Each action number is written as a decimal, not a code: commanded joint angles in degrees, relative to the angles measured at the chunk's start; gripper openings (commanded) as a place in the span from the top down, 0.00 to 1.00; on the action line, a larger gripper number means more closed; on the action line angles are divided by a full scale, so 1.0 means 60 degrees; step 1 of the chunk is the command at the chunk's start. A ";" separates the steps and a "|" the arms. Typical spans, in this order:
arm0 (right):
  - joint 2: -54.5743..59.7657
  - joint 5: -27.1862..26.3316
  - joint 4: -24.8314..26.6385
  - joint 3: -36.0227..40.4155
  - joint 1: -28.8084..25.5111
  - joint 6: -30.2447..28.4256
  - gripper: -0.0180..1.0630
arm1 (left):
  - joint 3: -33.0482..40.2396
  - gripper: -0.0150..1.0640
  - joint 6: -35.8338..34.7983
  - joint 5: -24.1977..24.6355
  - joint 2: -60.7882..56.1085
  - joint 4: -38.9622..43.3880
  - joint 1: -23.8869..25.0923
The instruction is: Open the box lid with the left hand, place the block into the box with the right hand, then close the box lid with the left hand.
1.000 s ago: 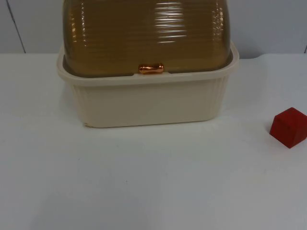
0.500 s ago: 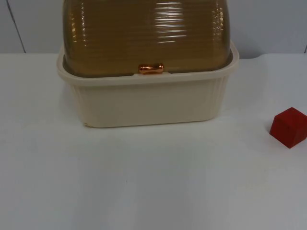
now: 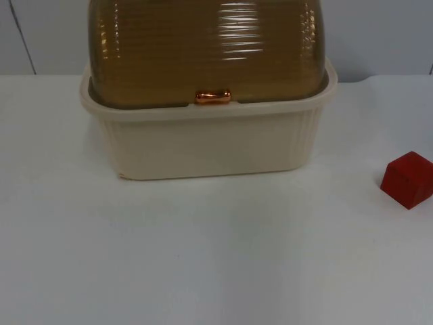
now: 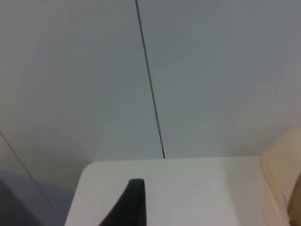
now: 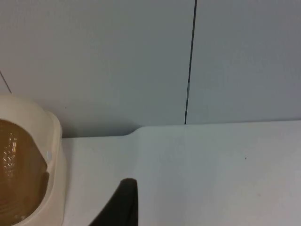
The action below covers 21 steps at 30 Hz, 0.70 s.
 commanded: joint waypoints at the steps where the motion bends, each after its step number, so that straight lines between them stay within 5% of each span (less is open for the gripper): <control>1: 0.0225 -0.0097 0.0113 -0.0239 -0.0019 -0.0001 0.01 | -0.0042 0.01 -0.0058 -0.0304 0.0575 0.0043 0.0004; 9: 0.0249 -0.0501 0.0141 -0.0258 -0.0019 -0.0081 0.01 | -0.0042 0.01 0.0358 -0.0448 0.1886 0.0001 -0.0483; 21: 0.0249 -0.0756 0.0141 -0.0258 -0.0019 -0.0155 0.01 | -0.0042 0.01 0.4627 -0.0104 0.2417 0.1106 -0.5544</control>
